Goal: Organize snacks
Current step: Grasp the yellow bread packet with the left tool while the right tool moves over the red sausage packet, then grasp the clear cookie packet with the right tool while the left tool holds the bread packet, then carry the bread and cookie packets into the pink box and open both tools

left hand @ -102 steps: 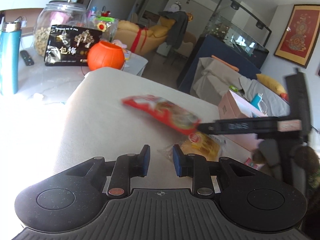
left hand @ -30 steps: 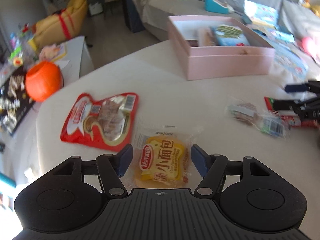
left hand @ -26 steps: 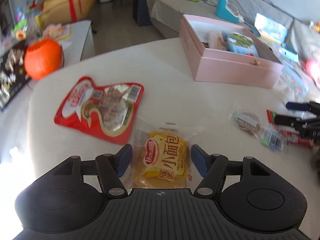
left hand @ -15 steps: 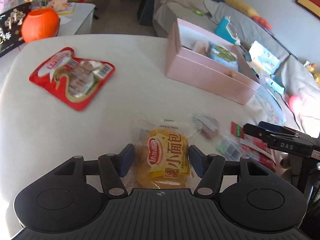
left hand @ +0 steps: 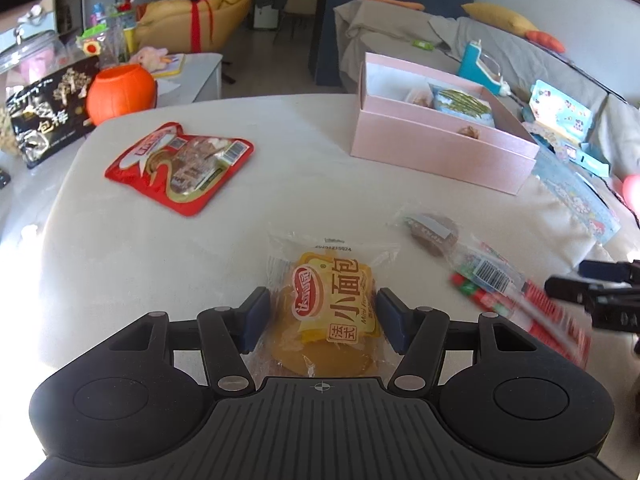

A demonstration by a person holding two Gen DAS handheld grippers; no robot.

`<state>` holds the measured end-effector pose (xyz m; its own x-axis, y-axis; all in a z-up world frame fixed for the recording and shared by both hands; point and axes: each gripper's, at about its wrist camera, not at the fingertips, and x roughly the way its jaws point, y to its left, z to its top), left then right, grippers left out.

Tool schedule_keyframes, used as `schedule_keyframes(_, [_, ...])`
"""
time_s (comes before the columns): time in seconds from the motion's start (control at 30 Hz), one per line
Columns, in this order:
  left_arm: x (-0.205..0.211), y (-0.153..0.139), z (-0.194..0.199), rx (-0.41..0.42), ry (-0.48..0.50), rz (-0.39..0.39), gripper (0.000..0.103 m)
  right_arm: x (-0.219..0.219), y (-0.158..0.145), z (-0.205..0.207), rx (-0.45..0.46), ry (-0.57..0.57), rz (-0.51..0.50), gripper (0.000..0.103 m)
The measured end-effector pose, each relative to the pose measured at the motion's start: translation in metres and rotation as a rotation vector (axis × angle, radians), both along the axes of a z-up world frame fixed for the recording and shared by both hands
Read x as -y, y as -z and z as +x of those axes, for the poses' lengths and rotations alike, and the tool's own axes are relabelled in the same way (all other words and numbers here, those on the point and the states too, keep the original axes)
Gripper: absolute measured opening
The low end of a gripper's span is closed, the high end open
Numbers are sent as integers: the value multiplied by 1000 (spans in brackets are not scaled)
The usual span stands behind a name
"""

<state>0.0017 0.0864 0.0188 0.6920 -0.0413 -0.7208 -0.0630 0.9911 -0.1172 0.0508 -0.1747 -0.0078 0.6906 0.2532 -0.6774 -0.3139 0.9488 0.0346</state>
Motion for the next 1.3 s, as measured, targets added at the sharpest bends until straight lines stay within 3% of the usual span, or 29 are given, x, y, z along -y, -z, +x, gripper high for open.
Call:
schedule_keyframes(0.07, [1,0,-1,-2,2,5,65,-7,-1,-8,-30,-72,47,76])
schedule_keyframes(0.37, [-1,3,-8,16,-12,-8,65,-51,-22,-4,10,-179,80,76])
schedule_keyframes(0.57, [-6,4,-15,29,0,-28,66,-104,-8,31,-16,-259,-13,75])
schedule_keyframes(0.6, [-8,5,-16,33,3,-34,66,-111,-4,36,-24,-267,-30,74])
schedule_keyframes(0.73, [-10,5,-18,36,18,-45,67,-127,-6,39,-36,-326,-65,36])
schedule_keyframes(0.93, [-12,-1,-20,53,35,-75,59,-99,-41,25,34,-306,-9,36])
schedule_keyframes(1.03, [-15,-17,-14,102,62,-134,58,-73,-57,24,57,-261,17,36])
schedule_keyframes(1.13, [-10,-57,9,192,131,-165,57,-51,-67,27,93,-196,16,36])
schedule_keyframes(1.23, [8,-106,48,314,206,-143,57,-35,-76,27,135,-145,15,36])
schedule_keyframes(1.3, [17,-133,85,385,227,-183,58,-28,-80,29,142,-134,27,36])
